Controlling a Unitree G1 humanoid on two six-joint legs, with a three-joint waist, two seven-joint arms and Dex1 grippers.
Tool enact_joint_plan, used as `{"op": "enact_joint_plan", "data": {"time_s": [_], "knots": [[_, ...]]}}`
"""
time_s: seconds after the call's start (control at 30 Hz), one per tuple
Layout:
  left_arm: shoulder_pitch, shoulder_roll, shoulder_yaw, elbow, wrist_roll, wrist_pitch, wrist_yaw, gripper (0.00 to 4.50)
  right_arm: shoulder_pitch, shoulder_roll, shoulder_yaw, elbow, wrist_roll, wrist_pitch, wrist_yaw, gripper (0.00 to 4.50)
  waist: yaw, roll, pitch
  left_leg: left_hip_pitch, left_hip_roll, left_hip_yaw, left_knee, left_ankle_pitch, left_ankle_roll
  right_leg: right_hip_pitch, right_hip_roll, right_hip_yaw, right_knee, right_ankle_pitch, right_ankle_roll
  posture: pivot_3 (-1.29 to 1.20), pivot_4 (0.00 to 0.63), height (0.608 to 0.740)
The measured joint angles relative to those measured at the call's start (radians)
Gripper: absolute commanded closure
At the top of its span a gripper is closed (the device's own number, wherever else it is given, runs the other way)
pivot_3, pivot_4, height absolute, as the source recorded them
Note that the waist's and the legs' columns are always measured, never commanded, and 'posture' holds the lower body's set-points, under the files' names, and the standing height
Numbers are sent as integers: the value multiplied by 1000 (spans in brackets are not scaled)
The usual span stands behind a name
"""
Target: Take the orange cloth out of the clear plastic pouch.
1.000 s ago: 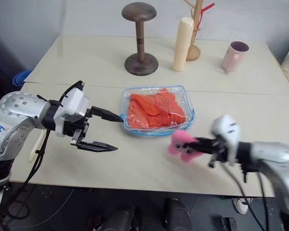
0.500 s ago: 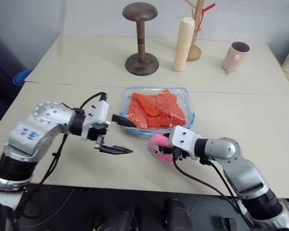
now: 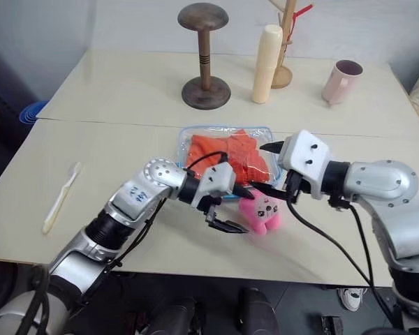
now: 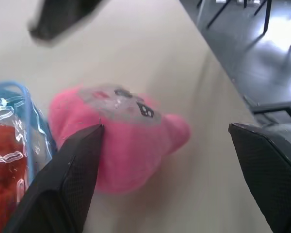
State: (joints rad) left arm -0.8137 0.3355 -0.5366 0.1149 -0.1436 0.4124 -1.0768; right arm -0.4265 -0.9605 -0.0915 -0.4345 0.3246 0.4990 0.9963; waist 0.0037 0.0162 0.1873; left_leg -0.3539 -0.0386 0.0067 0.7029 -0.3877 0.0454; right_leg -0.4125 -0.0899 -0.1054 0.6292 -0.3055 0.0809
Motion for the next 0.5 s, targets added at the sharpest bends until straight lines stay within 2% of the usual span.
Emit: {"op": "enact_joint_plan", "data": {"time_s": [0.13,0.2,0.33,0.43,0.5], "knots": [[1,-2,30,7,22,-26,8,183,20,-131,50,210,-176,-321,85,586,6,0,0,0,0,0,0,0,0,0,-1,0,0,0,0,0,150,740],[2,13,51,-24,19,-22,0,183,19,-144,84,308,-246,-463,103,586,6,0,0,0,0,0,0,0,0,0,-1,0,0,0,0,0,150,740],[7,48,73,-70,20,-15,-17,183,-49,-129,185,512,-391,-747,95,586,-6,0,0,0,0,1,0,0,0,0,-1,0,0,0,0,0,150,740],[18,32,70,-72,26,-5,-14,183,-138,-78,246,622,-471,-897,65,586,-9,0,0,0,1,1,0,0,0,0,0,0,0,0,0,0,150,740],[19,15,65,-70,30,4,-1,561,-176,-39,280,669,-503,-963,54,557,-7,0,0,0,1,1,1,0,0,0,0,-1,0,0,0,0,150,740]]}}
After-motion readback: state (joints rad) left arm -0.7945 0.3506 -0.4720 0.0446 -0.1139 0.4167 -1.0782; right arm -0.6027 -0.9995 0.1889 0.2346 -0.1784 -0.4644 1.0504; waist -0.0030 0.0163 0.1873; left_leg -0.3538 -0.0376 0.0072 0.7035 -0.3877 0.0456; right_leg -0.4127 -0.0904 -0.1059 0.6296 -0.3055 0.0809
